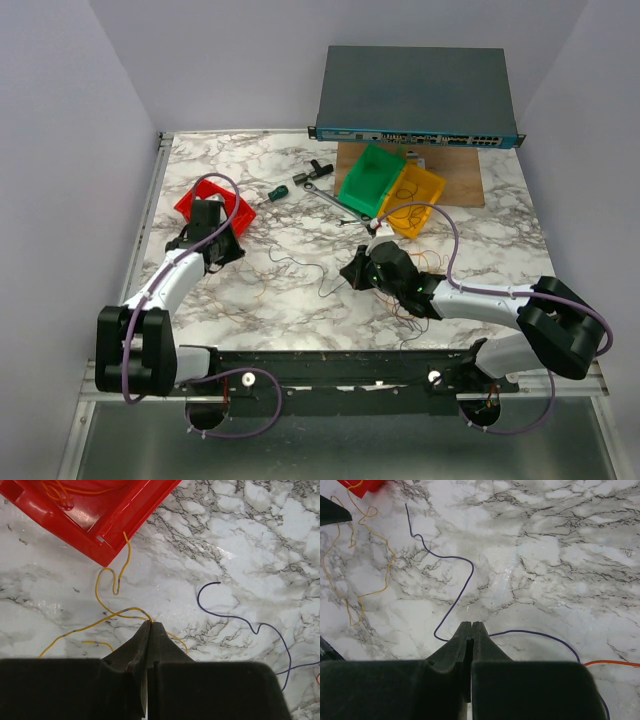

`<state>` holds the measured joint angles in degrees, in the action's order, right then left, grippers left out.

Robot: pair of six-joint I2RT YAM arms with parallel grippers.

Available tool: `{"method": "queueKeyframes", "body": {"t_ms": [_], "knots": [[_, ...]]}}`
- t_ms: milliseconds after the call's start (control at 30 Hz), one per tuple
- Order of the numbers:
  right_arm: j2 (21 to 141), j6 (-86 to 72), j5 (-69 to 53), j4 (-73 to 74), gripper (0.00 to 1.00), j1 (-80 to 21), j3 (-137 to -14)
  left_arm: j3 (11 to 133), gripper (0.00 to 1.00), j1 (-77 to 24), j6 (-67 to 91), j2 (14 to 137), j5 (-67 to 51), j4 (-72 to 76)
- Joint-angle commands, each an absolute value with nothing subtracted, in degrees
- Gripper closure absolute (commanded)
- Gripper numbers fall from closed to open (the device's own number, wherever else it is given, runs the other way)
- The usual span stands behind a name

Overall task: Untangle the cables
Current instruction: Pick up the cable at the center of the board.

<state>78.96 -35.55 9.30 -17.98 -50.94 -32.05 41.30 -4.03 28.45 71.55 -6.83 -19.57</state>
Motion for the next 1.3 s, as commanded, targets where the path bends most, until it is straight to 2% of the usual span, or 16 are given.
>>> {"method": "queueKeyframes", "body": {"t_ms": [0,67,100,167,200,400,533,700,767,867,1000,1133,1200,1267], "knots": [[78.1,-35.7,9.5,-19.6,0.99,-51.3,-30.9,40.8,0.95,-5.1,30.7,74.7,-2.7,-16.5],[78.0,-35.6,9.5,-19.6,0.99,-51.2,-30.8,40.3,0.89,-5.7,31.6,75.5,-1.7,-15.0],[78.0,-35.6,9.4,-19.6,0.99,-51.3,-30.8,40.0,0.83,-6.0,32.0,75.7,-1.0,-14.5],[78.0,-35.6,9.6,-19.7,0.99,-51.2,-30.8,39.7,0.63,-6.4,32.7,75.7,-0.6,-13.7],[78.0,-35.6,9.6,-19.8,0.99,-51.3,-30.8,39.5,0.59,-6.6,32.9,75.6,-0.4,-13.6],[78.3,-35.7,9.1,-20.0,0.99,-51.3,-30.8,39.5,0.50,-7.2,33.3,74.0,1.5,-14.8],[78.3,-35.7,9.0,-20.0,0.99,-51.3,-30.8,39.0,0.36,-7.3,33.9,72.6,2.8,-16.7],[78.3,-35.7,9.1,-20.0,0.99,-51.3,-30.8,39.1,0.25,-7.3,35.3,75.8,2.2,-16.4],[78.2,-35.7,9.3,-20.0,0.99,-51.2,-30.8,40.1,0.33,-7.4,35.4,77.9,1.4,-16.5],[78.0,-35.7,9.5,-20.0,0.99,-51.2,-30.7,41.4,0.34,-7.7,35.7,79.0,1.4,-16.5],[77.4,-35.6,10.0,-20.0,0.99,-51.2,-30.5,45.3,0.49,-8.7,35.3,83.5,1.1,-19.6],[76.8,-35.7,10.4,-19.9,0.99,-51.3,-30.3,49.8,0.58,-10.9,35.1,87.2,3.7,-23.8],[76.7,-35.6,10.4,-19.9,0.99,-51.2,-30.2,50.4,0.82,-11.0,34.8,87.7,4.2,-23.9],[76.6,-35.6,10.5,-19.9,0.99,-51.2,-30.1,50.4,1.00,-11.0,34.3,87.7,4.4,-23.7]]}}
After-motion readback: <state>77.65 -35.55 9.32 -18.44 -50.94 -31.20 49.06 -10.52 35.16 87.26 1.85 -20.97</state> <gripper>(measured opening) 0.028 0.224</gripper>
